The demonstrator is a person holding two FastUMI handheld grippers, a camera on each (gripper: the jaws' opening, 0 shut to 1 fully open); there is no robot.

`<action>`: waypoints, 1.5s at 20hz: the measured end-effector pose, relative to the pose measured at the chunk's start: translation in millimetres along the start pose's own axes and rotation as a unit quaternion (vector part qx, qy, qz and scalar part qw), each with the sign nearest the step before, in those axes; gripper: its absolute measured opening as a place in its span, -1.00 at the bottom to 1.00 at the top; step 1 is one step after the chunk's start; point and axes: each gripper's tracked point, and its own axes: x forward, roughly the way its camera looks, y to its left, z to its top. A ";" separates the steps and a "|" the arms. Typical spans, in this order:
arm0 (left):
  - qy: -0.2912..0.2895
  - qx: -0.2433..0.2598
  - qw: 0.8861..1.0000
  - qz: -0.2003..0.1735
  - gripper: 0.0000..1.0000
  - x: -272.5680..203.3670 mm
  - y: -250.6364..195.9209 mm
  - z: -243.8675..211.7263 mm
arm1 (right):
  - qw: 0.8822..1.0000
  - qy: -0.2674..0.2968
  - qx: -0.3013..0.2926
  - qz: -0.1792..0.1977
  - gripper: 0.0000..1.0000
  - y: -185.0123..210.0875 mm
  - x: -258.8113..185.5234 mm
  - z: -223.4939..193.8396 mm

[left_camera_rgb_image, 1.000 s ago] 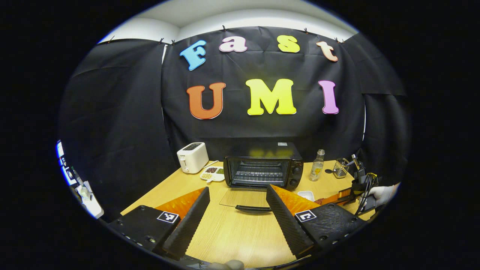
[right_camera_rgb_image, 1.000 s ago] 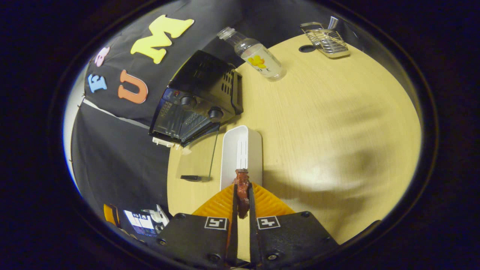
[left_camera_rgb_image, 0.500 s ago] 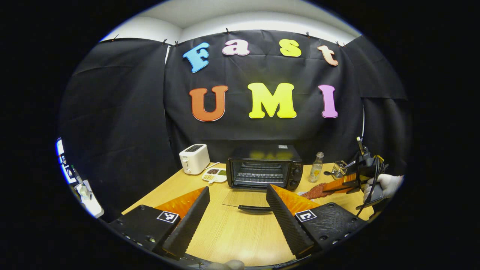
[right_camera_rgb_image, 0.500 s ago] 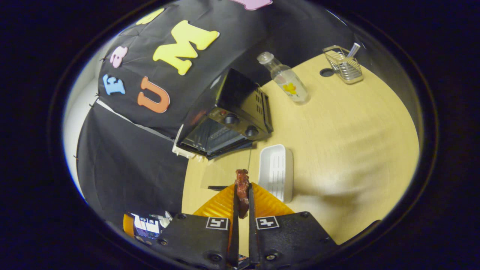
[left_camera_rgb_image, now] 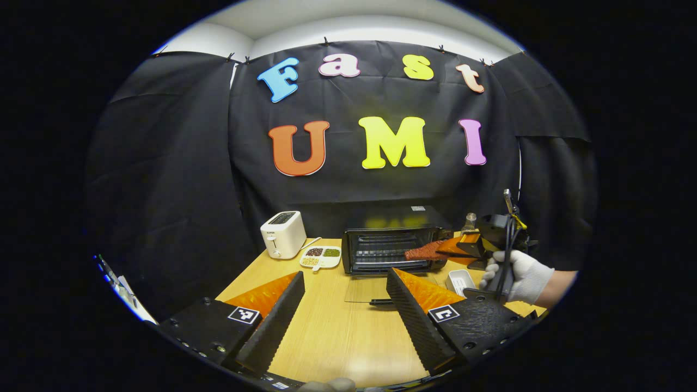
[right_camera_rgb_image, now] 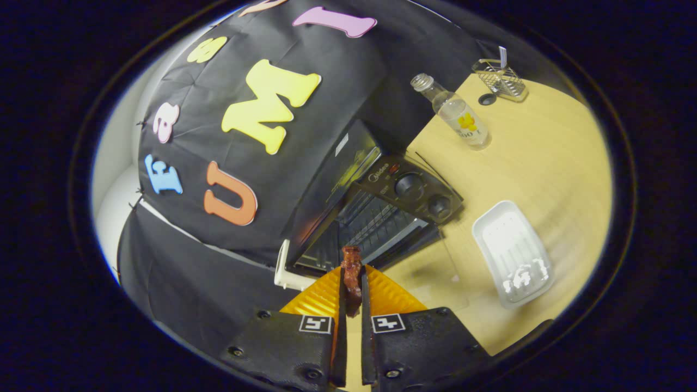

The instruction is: Open the electric oven with the left hand, put the food in, and close the electric oven.

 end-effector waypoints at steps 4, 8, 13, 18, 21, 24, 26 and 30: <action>0.012 0.006 1.000 0.009 0.94 -0.3 31.8 -13.2 | 0.997 -0.064 0.039 -0.020 -0.72 6.3 60.3 0.4; 0.022 0.005 1.000 0.019 0.94 1.8 51.3 -22.2 | 0.992 -0.118 0.018 -0.046 -0.73 5.8 108.0 8.2; 0.034 0.003 0.999 0.027 0.94 11.2 64.5 -27.7 | 0.988 -0.142 -0.015 -0.066 -0.72 6.2 155.2 6.3; 0.041 -0.008 0.999 0.032 0.93 18.3 70.9 -32.2 | 0.983 -0.147 -0.058 -0.094 -0.67 -1.5 173.6 4.2; 0.044 -0.010 0.998 0.033 0.94 20.3 69.3 -33.3 | 0.977 -0.150 -0.103 -0.111 -0.61 -5.3 173.5 7.1; 0.043 -0.013 0.999 0.031 0.94 21.4 64.9 -31.6 | 0.965 -0.150 -0.170 -0.135 -0.05 -8.3 168.2 11.0; 0.040 -0.013 0.999 0.028 0.94 22.2 60.4 -30.2 | 0.953 -0.152 -0.218 -0.148 0.29 -9.6 164.2 15.5; 0.033 -0.013 0.999 0.020 0.94 23.2 51.5 -26.1 | 0.935 -0.149 -0.285 -0.147 0.56 -5.3 151.3 14.5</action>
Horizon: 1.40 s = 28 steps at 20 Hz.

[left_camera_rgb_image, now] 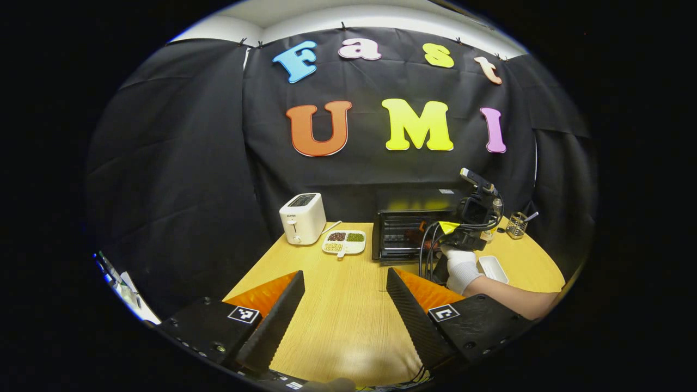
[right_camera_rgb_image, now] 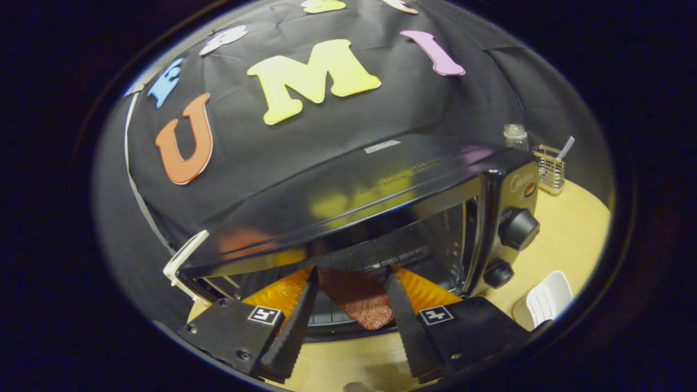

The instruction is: Open the electric oven with the left hand, put the food in, and close the electric oven.

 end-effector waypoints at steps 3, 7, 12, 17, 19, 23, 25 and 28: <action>-0.007 0.001 1.000 -0.002 0.94 -1.7 -2.2 3.6 | 1.000 0.003 -0.026 0.011 0.70 -0.2 -18.1 5.3; -0.017 -0.002 1.000 0.002 0.94 -5.4 -2.1 7.6 | 0.994 -0.005 -0.104 0.042 0.71 8.9 -69.6 26.0; -0.031 -0.013 0.999 0.011 0.94 -12.6 2.0 9.1 | 0.974 -0.036 -0.188 0.124 0.95 32.8 -161.9 65.6; -0.062 -0.020 0.998 0.008 0.94 -21.1 -4.1 19.5 | 0.959 -0.062 -0.237 0.142 0.97 17.0 -244.4 112.9; -0.064 -0.024 0.998 0.008 0.94 -24.5 -11.5 19.8 | 0.957 -0.073 -0.238 0.150 0.97 4.7 -274.1 134.4; -0.069 -0.028 0.997 0.014 0.93 -34.9 -39.7 18.4 | 0.956 -0.091 -0.236 0.147 0.97 -48.1 -316.6 166.6; -0.071 -0.026 0.997 0.018 0.93 -43.0 -60.2 16.0 | 0.959 -0.088 -0.228 0.144 0.97 -82.2 -333.8 175.6; -0.060 -0.021 0.998 0.020 0.92 -51.3 -94.8 3.4 | 0.961 -0.093 -0.223 0.135 0.97 -131.5 -359.0 186.0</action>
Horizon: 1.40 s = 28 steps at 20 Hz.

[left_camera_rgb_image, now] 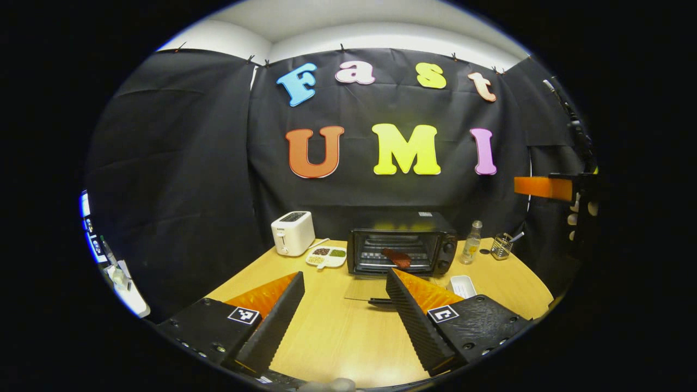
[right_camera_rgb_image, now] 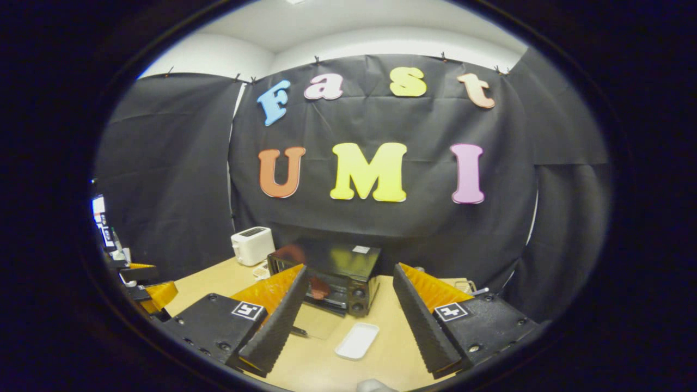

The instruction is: Open the electric oven with the left hand, put the food in, and close the electric oven.

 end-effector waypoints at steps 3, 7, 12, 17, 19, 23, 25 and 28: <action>0.008 -0.001 1.000 -0.008 0.92 -6.2 -30.7 -15.5 | 1.000 0.011 0.008 -0.010 0.98 -31.7 -31.0 -15.8; 0.028 -0.005 0.999 -0.021 0.92 7.0 -60.5 -43.5 | 0.999 0.033 0.010 -0.022 0.99 -59.3 -57.0 -35.1; 0.070 0.004 0.996 -0.054 0.94 54.7 -81.6 -95.4 | 0.997 0.055 0.026 -0.052 0.99 -71.7 -67.7 -43.2; 0.119 0.016 0.988 -0.094 0.94 107.9 -99.3 -147.5 | 0.992 0.069 0.014 -0.101 0.99 -73.0 -69.0 -42.3; 0.133 0.024 0.985 -0.108 0.94 126.8 -104.8 -164.3 | 0.990 0.076 0.018 -0.120 0.99 -72.2 -68.5 -44.0; 0.159 0.030 0.979 -0.122 0.94 160.2 -108.8 -196.9 | 0.984 0.089 0.018 -0.156 0.99 -70.1 -68.8 -48.0; 0.169 0.036 0.977 -0.126 0.94 174.9 -110.8 -209.8 | 0.981 0.093 0.016 -0.172 0.99 -69.0 -70.2 -48.3; 0.188 0.039 0.973 -0.131 0.94 189.2 -112.1 -228.3 | 0.977 0.097 0.017 -0.191 0.97 -68.3 -74.5 -46.8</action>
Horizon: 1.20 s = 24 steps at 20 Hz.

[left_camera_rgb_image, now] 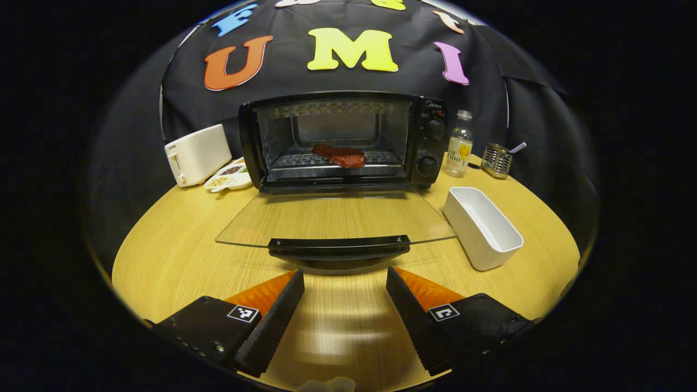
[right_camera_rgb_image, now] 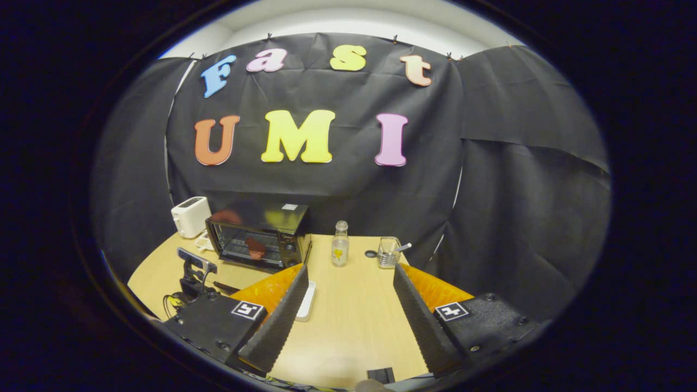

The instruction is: Open the electric oven with the left hand, put the food in, and close the electric oven.

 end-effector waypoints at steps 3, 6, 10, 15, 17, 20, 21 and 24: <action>0.012 0.004 1.000 0.002 0.94 12.3 3.9 -6.5 | 1.000 0.002 0.005 -0.014 0.99 -2.3 -2.6 -0.8; 0.010 0.007 1.000 0.002 0.94 16.6 6.0 -3.2 | 1.000 0.008 0.002 -0.020 0.97 -2.0 -2.7 -4.4; 0.008 0.005 1.000 -0.001 0.94 13.0 4.8 6.5 | 1.000 0.007 0.009 -0.020 0.99 2.5 -0.6 -3.6; -0.007 0.004 1.000 -0.009 0.94 5.9 6.6 33.6 | 1.000 0.005 0.019 -0.014 0.99 11.6 3.8 -6.7; -0.019 0.007 1.000 -0.009 0.94 1.7 7.7 51.3 | 1.000 0.006 0.023 -0.010 0.99 14.9 6.1 -8.8; -0.038 0.006 0.999 -0.014 0.94 -3.1 9.3 83.7 | 0.999 -0.003 0.031 -0.008 0.98 16.1 7.3 -4.9; -0.045 0.006 0.999 -0.015 0.94 -3.3 9.2 95.4 | 0.999 -0.004 0.032 -0.007 0.99 16.6 8.0 -5.3; -0.067 0.004 0.998 -0.015 0.94 -1.9 12.1 129.5 | 0.999 -0.006 0.039 -0.009 0.99 14.1 10.0 -5.2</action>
